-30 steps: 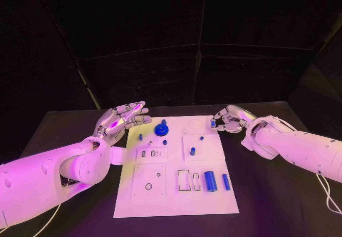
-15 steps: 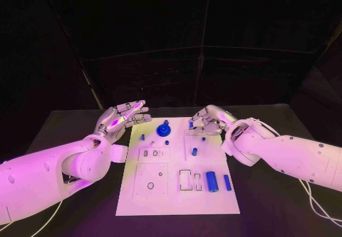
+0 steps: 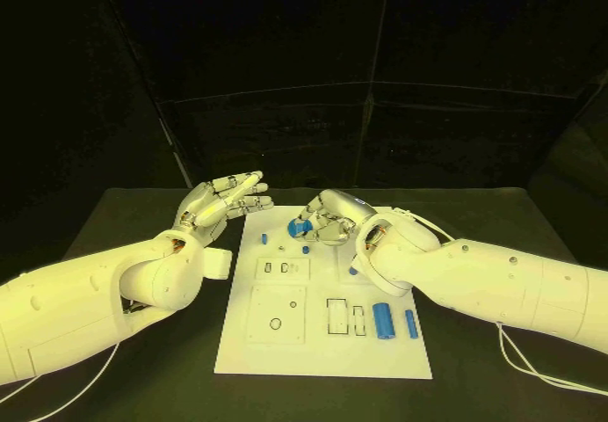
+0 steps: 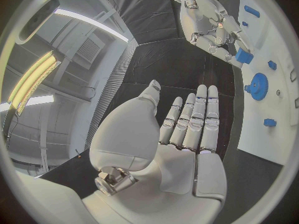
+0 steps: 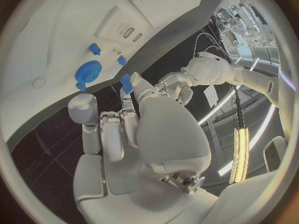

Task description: Assemble the parts on the task board

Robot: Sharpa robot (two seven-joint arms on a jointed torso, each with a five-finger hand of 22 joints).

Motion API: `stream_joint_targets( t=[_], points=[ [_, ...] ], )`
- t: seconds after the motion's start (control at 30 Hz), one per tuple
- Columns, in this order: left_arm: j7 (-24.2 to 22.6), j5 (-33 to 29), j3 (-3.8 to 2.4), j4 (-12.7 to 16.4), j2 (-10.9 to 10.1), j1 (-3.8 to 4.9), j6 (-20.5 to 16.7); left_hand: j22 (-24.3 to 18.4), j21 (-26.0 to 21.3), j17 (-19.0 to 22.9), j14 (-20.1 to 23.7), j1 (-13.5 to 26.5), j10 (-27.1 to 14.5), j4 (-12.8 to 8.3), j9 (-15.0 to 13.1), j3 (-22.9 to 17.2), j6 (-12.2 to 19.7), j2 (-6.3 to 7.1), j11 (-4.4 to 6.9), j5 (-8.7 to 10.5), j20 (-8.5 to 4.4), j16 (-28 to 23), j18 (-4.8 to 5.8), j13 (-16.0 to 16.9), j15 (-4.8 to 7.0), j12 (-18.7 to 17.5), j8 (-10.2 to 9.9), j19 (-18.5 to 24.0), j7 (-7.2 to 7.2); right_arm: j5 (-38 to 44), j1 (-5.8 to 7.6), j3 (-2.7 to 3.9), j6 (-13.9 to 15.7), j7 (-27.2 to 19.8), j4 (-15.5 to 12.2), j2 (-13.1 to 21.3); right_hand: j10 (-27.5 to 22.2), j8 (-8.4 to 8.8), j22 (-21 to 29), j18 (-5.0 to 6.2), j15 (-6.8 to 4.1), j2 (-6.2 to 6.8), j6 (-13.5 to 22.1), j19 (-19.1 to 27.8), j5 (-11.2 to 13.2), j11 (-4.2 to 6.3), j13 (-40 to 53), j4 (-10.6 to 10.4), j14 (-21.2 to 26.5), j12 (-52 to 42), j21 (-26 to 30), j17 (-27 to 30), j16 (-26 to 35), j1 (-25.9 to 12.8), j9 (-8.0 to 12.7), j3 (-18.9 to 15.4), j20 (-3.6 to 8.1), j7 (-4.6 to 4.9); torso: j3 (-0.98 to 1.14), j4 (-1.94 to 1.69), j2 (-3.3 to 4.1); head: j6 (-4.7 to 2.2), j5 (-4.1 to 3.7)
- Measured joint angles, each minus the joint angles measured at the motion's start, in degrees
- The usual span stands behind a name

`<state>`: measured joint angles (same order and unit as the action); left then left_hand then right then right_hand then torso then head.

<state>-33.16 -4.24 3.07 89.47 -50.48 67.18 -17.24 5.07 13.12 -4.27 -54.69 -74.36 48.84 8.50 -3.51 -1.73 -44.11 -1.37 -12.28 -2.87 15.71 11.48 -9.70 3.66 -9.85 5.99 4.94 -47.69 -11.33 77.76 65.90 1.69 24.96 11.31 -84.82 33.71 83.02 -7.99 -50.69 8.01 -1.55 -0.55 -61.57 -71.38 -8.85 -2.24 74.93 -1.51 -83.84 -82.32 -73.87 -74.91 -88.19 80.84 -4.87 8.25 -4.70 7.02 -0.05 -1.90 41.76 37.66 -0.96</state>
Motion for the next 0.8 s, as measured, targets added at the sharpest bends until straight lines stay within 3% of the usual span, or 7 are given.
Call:
stream_joint_targets(
  t=[0.1,0.23,0.4,0.6,0.8],
  points=[
    [0.0,0.0,0.00,-0.1,0.1,0.08,0.0,0.0,0.0,0.0,0.0,-0.1,0.0,-0.1,0.0,0.1,-0.1,-0.05,0.00,0.00,0.00,0.0,0.00,0.0,0.00,0.0,0.0,0.0,-0.03,1.8,-0.31,-0.20,-0.9,0.8,0.3,-1.2,0.0,-0.22,0.0,0.00,0.00,0.06,0.0,0.0,0.0,0.00,0.0,0.0,0.0,0.0,0.0,0.0,0.0,-0.1,0.0,0.0,0.00,-0.01,0.00,-0.03,0.00,0.17,0.37],
    [0.0,0.0,-0.01,-0.2,0.1,0.08,0.0,0.0,0.0,0.0,0.0,-0.1,0.0,-0.1,0.0,0.1,-0.1,-0.05,0.00,0.00,0.00,0.0,0.00,0.0,0.00,0.0,0.0,0.0,-0.03,4.1,-0.62,-1.35,-2.0,1.6,0.6,-2.4,0.0,-0.23,0.0,0.00,0.00,0.06,0.0,0.0,0.1,0.00,0.0,0.0,0.0,0.0,0.0,0.0,0.0,-0.1,0.0,0.0,0.00,-0.02,0.02,0.00,0.00,0.58,1.08],
    [0.0,0.0,-0.02,-0.3,0.2,0.12,0.0,0.0,0.0,0.0,0.0,-0.1,0.0,-0.1,0.0,0.1,-0.1,-0.05,0.00,0.00,0.00,0.0,0.00,0.0,0.00,0.0,0.0,0.0,-0.03,6.4,-0.94,-2.28,-3.3,2.4,1.3,-3.6,0.0,-0.23,0.0,0.00,0.00,0.43,0.0,0.0,0.2,0.00,0.0,0.0,0.0,0.0,0.0,0.0,0.0,-0.4,0.0,0.0,0.00,-0.08,0.04,0.01,0.01,0.86,1.29],
    [0.0,0.0,-0.02,-0.4,0.2,0.12,0.0,0.0,0.0,0.0,0.0,-0.1,0.0,-0.1,0.0,0.1,-0.1,-0.05,0.00,0.00,0.00,0.0,0.00,0.0,0.00,0.0,0.0,0.0,-0.03,8.1,-1.61,-2.66,-4.6,2.9,1.5,-4.0,0.0,-0.23,0.0,0.00,0.00,0.44,0.0,0.0,0.2,-0.01,0.0,0.0,0.0,0.0,0.0,0.0,0.0,-0.4,0.0,0.0,0.00,-0.12,0.12,0.04,0.03,1.32,2.12],
    [0.0,0.0,-0.02,-0.4,0.2,0.13,0.0,-0.1,0.0,0.0,0.0,-0.1,0.0,-0.1,0.0,0.1,-0.1,-0.05,0.00,0.00,0.00,0.0,0.00,0.0,0.00,0.0,-0.3,0.0,-0.03,9.2,-1.92,-2.78,-5.7,3.3,1.6,-4.0,0.0,-0.22,0.0,0.00,0.00,0.47,-0.1,0.0,0.2,0.00,0.0,0.0,0.0,0.0,0.0,0.0,0.0,-0.4,0.2,0.0,0.00,0.00,0.12,0.07,0.02,1.68,2.29]
  ],
)
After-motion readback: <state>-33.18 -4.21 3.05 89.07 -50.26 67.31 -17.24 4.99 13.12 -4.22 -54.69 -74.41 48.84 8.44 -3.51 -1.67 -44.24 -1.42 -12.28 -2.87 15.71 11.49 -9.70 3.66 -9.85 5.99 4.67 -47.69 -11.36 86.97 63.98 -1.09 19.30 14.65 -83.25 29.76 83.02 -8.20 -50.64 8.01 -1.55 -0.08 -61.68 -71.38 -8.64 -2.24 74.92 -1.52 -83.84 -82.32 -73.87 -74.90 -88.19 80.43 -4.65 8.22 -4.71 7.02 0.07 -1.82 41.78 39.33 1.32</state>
